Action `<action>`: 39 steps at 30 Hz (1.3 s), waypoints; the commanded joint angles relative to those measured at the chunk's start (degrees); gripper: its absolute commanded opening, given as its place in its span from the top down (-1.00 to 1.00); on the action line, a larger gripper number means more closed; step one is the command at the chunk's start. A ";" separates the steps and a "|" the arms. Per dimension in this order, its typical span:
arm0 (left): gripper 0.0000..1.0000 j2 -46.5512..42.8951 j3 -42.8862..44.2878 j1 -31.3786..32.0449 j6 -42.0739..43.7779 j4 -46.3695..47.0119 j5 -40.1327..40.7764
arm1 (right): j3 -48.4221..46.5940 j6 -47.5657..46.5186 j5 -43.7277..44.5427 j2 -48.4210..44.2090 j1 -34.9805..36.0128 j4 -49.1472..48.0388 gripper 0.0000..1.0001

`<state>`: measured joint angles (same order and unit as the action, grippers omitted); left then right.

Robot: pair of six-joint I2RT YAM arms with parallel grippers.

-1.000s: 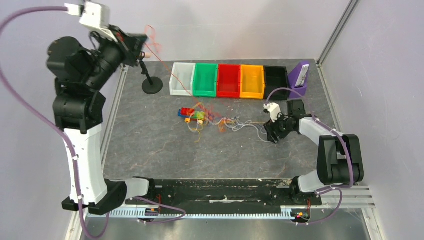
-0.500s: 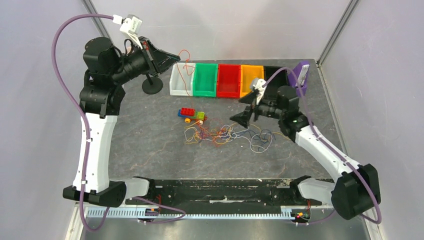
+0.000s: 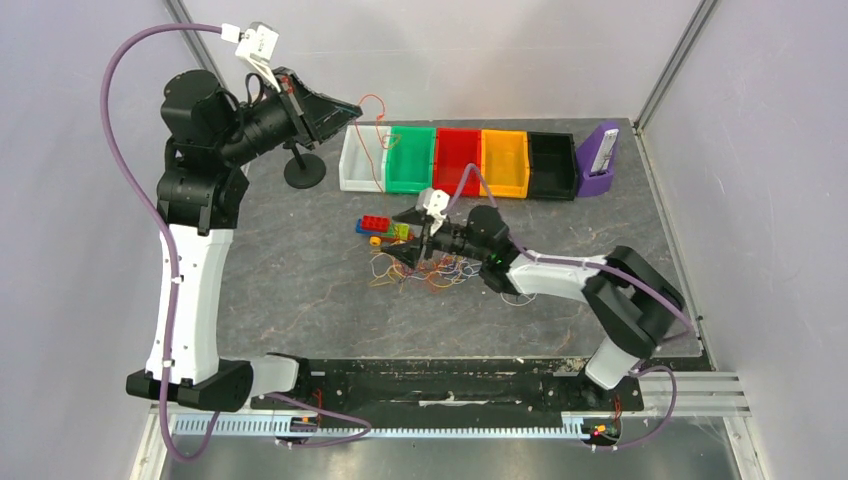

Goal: Untangle the cables

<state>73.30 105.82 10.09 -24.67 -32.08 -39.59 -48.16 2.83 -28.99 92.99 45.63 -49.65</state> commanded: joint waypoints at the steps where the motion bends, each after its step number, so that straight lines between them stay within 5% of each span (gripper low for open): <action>1: 0.96 1.06 6.88 -1.24 -2.77 1.99 -1.08 | -3.34 -3.59 6.28 6.01 0.08 -6.86 -0.19; 4: 0.96 3.07 13.04 -5.77 -7.31 3.40 -0.53 | -1.94 -5.98 5.00 7.38 -1.20 0.49 0.24; 7: 0.95 4.71 19.81 -10.84 -10.41 4.31 0.64 | 1.25 -5.28 2.03 5.78 -4.13 9.07 0.43; 12: 0.95 5.60 24.48 -20.79 -18.55 11.57 0.33 | 10.61 -7.07 -2.17 -0.34 -9.19 19.06 0.47; 19: 0.96 8.24 28.08 -24.92 -21.66 14.06 1.44 | 15.87 -14.18 -4.28 -4.29 -12.65 30.82 0.70; 22: 0.96 7.59 24.19 -24.94 -24.25 17.60 0.06 | 14.59 -16.44 -5.63 -4.16 -13.80 35.43 0.50; 25: 0.95 6.58 20.06 -24.89 -26.48 21.73 -3.05 | 12.56 -17.07 -8.41 -5.58 -14.43 38.24 -0.10; 28: 0.96 5.73 17.69 -24.85 -23.98 20.73 -3.93 | 9.26 -16.22 -10.60 -7.58 -14.67 41.00 -0.38; 39: 0.96 7.19 8.82 -22.02 -11.62 18.52 -3.98 | 3.25 -12.89 -12.16 -14.16 -18.70 53.24 -0.96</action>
<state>79.92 115.94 -13.82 -43.31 -14.44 -42.59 -43.83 -11.88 -39.57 81.60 29.26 -1.72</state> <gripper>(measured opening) 0.029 0.969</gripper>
